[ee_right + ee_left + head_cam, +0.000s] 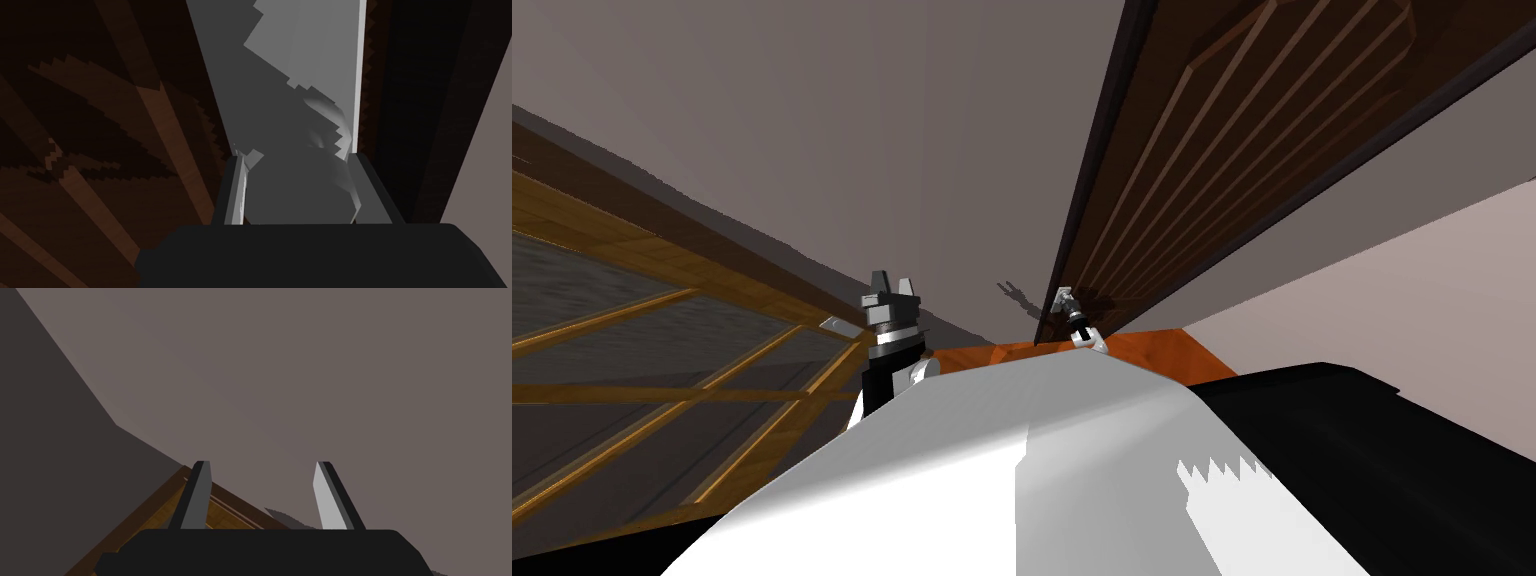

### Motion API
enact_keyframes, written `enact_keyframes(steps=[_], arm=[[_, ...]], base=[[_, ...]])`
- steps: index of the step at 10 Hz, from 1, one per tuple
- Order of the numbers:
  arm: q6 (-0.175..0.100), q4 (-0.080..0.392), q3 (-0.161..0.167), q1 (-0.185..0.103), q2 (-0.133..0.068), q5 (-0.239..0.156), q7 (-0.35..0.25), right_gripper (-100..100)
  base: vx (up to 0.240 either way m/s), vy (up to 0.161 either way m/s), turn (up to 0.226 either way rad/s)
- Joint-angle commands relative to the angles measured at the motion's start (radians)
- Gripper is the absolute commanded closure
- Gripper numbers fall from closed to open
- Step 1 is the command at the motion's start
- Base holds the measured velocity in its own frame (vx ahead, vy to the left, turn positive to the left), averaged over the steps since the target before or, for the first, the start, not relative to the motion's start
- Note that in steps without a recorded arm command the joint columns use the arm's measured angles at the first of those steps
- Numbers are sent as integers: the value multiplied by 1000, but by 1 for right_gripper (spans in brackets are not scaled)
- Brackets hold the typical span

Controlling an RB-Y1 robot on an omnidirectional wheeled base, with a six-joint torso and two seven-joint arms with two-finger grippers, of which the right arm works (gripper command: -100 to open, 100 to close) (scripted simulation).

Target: Pull the door open

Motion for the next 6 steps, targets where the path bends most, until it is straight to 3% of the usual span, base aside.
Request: enact_keyframes(steps=[1, 6], arm=[[-1, -4, 7, 4, -1, -19, -38, 100], [1, -18, 24, 21, -14, -94, -169, 100]], base=[[-23, -10, 37], [-29, -11, 49]])
